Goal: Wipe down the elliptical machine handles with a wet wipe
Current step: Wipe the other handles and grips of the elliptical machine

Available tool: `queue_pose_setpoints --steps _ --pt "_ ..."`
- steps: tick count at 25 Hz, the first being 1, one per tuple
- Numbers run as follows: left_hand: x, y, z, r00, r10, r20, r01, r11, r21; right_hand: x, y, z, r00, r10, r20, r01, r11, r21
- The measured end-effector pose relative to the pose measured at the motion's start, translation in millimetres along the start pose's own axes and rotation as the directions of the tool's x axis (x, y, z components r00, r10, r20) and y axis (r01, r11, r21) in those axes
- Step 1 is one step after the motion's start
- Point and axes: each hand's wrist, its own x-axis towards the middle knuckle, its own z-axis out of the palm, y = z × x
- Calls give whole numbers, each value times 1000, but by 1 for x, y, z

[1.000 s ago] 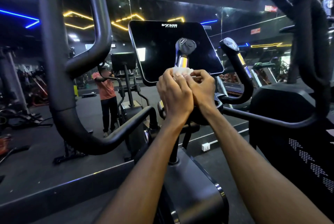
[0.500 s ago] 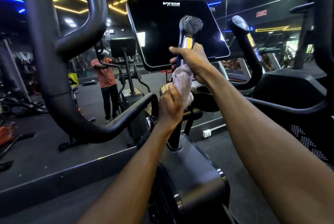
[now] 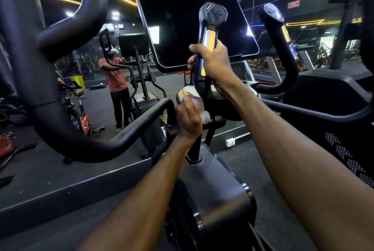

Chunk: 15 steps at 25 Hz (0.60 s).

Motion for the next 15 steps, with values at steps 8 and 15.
queue_pose_setpoints --steps 8,15 --pt "-2 -34 6 998 66 -19 -66 998 4 -4 5 3 999 -50 -8 50 996 69" --pt "-14 -27 2 999 -35 -13 34 998 -54 -12 2 4 999 -47 -26 48 998 29"
